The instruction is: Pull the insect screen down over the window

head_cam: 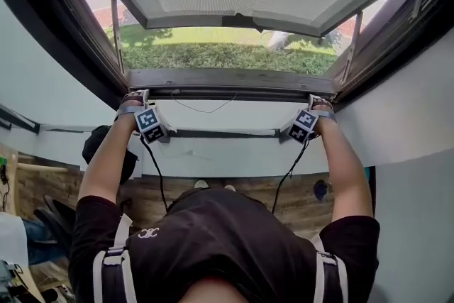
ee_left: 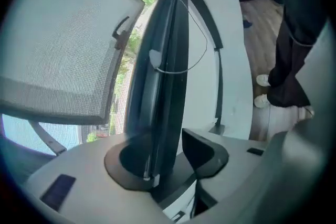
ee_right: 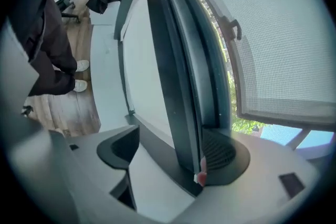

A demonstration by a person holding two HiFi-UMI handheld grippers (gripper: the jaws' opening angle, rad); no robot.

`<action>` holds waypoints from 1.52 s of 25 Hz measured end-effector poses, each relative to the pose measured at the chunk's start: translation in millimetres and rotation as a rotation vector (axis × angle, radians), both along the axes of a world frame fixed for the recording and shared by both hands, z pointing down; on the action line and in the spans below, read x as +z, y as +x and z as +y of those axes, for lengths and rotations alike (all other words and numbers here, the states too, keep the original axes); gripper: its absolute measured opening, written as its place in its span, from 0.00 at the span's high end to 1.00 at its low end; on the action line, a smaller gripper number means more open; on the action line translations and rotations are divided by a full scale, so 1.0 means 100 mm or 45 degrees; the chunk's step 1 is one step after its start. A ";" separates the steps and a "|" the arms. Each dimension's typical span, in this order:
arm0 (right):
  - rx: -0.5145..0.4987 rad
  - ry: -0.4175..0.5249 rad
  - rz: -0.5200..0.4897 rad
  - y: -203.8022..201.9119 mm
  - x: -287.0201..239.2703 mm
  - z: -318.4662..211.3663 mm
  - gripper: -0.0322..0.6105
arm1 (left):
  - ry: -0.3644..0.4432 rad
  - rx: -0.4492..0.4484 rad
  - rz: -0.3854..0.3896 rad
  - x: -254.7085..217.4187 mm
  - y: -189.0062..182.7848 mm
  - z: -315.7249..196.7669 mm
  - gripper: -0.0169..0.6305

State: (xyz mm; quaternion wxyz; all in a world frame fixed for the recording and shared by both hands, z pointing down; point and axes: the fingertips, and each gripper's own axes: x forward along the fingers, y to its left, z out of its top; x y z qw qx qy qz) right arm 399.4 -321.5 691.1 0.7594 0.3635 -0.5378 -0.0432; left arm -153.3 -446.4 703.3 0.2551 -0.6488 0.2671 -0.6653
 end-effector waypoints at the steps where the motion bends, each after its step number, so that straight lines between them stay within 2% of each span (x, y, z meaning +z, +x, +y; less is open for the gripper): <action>1: 0.026 -0.008 -0.015 -0.03 0.00 0.01 0.38 | 0.011 -0.019 0.044 0.03 0.00 0.01 0.66; 2: 0.046 -0.004 -0.020 -0.04 -0.01 0.00 0.38 | 0.007 -0.037 0.074 0.03 0.01 0.02 0.61; 3: 0.056 0.011 -0.014 -0.03 -0.03 -0.01 0.38 | -0.004 -0.051 0.087 0.01 0.02 0.03 0.60; 8: 0.052 0.159 -0.024 0.00 -0.07 -0.06 0.39 | -0.012 -0.034 0.092 -0.07 0.01 0.06 0.66; 10: 0.051 0.209 -0.055 0.02 -0.09 -0.12 0.40 | -0.004 -0.040 0.144 -0.08 0.04 0.01 0.66; 13: 0.081 0.211 -0.096 0.00 -0.10 -0.11 0.40 | -0.005 -0.066 0.179 -0.11 0.03 0.00 0.67; 15: 0.104 0.272 -0.190 -0.07 -0.15 -0.16 0.40 | 0.022 -0.104 0.248 -0.17 0.04 -0.02 0.73; 17: 0.144 0.378 -0.349 -0.20 -0.26 -0.19 0.44 | 0.064 -0.183 0.434 -0.30 0.11 -0.04 0.81; 19: 0.186 0.515 -0.527 -0.37 -0.45 -0.22 0.52 | 0.099 -0.289 0.645 -0.48 0.17 -0.04 0.87; 20: 0.203 0.580 -0.616 -0.46 -0.55 -0.23 0.62 | 0.120 -0.336 0.740 -0.59 0.19 -0.04 0.91; 21: 0.220 0.632 -0.706 -0.56 -0.63 -0.24 0.77 | 0.137 -0.379 0.831 -0.69 0.22 -0.04 0.95; 23: 0.256 0.712 -0.879 -0.78 -0.77 -0.24 0.92 | 0.139 -0.467 1.031 -0.89 0.31 0.00 0.95; 26: 0.321 0.872 -1.120 -1.04 -1.00 -0.26 0.94 | 0.129 -0.586 1.332 -1.21 0.48 0.10 0.95; 30: 0.460 1.187 -1.409 -1.27 -1.53 -0.26 0.94 | 0.199 -0.582 1.596 -1.66 0.79 0.28 0.95; 33: 0.543 1.376 -1.540 -1.39 -1.88 -0.20 0.94 | 0.222 -0.549 1.729 -1.89 1.01 0.43 0.95; 36: 0.509 1.428 -1.666 -1.63 -2.14 -0.10 0.94 | 0.245 -0.492 1.807 -2.09 1.18 0.61 0.95; 38: 0.468 1.450 -1.692 -1.75 -2.25 -0.02 0.94 | 0.239 -0.471 1.859 -2.18 1.23 0.74 0.95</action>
